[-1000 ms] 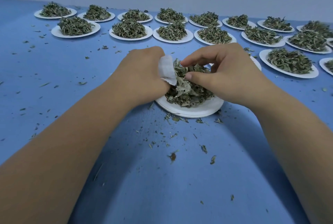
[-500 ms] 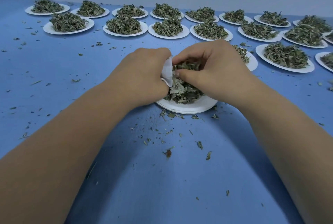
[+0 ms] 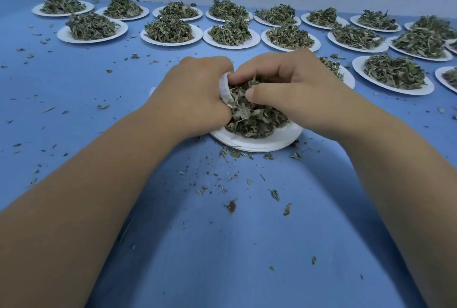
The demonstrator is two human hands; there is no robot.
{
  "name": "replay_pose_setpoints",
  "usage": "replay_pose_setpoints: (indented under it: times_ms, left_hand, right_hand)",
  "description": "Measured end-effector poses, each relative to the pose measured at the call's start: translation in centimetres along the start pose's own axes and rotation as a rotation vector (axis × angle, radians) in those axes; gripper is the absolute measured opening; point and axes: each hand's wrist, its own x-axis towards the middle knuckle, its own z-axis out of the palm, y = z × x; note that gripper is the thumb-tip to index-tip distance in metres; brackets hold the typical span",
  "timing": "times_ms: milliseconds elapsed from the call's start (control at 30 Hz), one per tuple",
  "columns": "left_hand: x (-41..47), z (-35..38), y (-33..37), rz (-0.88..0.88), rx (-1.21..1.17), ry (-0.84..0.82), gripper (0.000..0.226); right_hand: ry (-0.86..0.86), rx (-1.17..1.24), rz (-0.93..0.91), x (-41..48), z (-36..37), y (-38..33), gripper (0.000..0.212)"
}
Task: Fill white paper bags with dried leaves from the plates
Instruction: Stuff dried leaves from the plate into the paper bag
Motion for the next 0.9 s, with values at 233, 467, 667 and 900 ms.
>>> replay_pose_setpoints:
  times_ms: [233,467,667,900]
  left_hand:
    - [0.1,0.0,-0.3,-0.064,-0.038,0.001,0.016]
    - [0.1,0.2,-0.3,-0.002,-0.037,-0.020,0.019]
    - [-0.1,-0.2,0.1,0.030,0.055,-0.045,0.024]
    - [0.0,-0.3,1.0,0.038,0.092,-0.031,0.028]
  right_hand:
    - [-0.035,-0.185,-0.086,-0.3,0.2,0.2,0.044]
    - [0.066,-0.210,-0.109,0.0,0.1,0.8,0.026]
    - [0.141,-0.217,-0.162,0.2,-0.2,0.9,0.025]
    - [0.266,-0.191,-0.162,0.7,2.0,0.2,0.012]
